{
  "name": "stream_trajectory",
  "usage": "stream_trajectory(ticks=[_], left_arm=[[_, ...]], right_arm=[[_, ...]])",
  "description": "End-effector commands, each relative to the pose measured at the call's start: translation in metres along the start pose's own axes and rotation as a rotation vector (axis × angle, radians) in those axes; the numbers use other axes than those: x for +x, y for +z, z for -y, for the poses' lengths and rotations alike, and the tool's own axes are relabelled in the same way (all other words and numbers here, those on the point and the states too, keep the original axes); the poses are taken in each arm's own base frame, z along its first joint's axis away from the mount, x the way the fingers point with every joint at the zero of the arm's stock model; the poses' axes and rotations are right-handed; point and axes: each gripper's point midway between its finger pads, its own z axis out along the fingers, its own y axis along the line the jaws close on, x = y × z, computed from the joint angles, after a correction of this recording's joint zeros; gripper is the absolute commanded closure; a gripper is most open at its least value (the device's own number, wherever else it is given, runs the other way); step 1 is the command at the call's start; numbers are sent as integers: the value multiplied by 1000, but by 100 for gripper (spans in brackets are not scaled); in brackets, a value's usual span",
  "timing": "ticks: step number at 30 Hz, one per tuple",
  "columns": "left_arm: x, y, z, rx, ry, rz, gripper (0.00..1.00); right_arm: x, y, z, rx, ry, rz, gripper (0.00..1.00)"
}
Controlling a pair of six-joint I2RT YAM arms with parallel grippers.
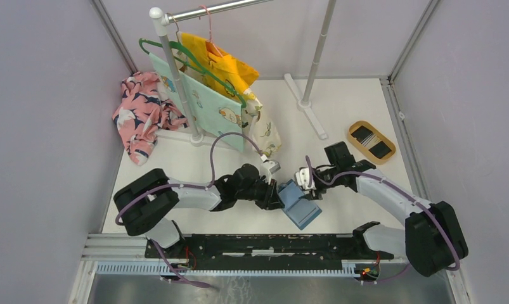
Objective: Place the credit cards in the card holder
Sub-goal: Open the card holder at the center of the board.
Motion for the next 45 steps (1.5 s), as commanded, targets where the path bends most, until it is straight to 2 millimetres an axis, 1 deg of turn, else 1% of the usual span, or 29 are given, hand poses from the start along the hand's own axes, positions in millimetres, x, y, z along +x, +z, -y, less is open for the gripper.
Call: stream_trajectory(ticks=[1, 3, 6, 10, 15, 20, 23, 28, 35, 45], left_arm=[[-21, 13, 9, 39, -18, 62, 74], [-15, 17, 1, 17, -27, 50, 74], [-7, 20, -9, -20, -37, 34, 74], [2, 22, -26, -89, -52, 9, 75], [6, 23, -34, -126, -57, 1, 76], [7, 24, -35, -129, -57, -2, 76], [7, 23, -35, -129, -58, -3, 76], [6, 22, -33, -124, -54, 1, 76], [7, 23, -33, -117, -57, -3, 77], [6, 23, -31, -108, -53, -4, 77]], right_arm=[[-11, 2, -47, -192, -174, 128, 40], [-3, 4, -55, -239, -177, 115, 43], [2, 5, -64, -293, -157, 100, 46], [7, 8, -73, -336, -161, 84, 47], [15, 11, -77, -368, -135, 46, 46], [20, 14, -78, -374, -116, 22, 44], [24, 16, -74, -357, -94, -3, 44], [20, 18, -68, -341, -64, 3, 44], [25, 20, -60, -300, -39, -30, 43], [32, 21, -58, -290, -16, -65, 44]])
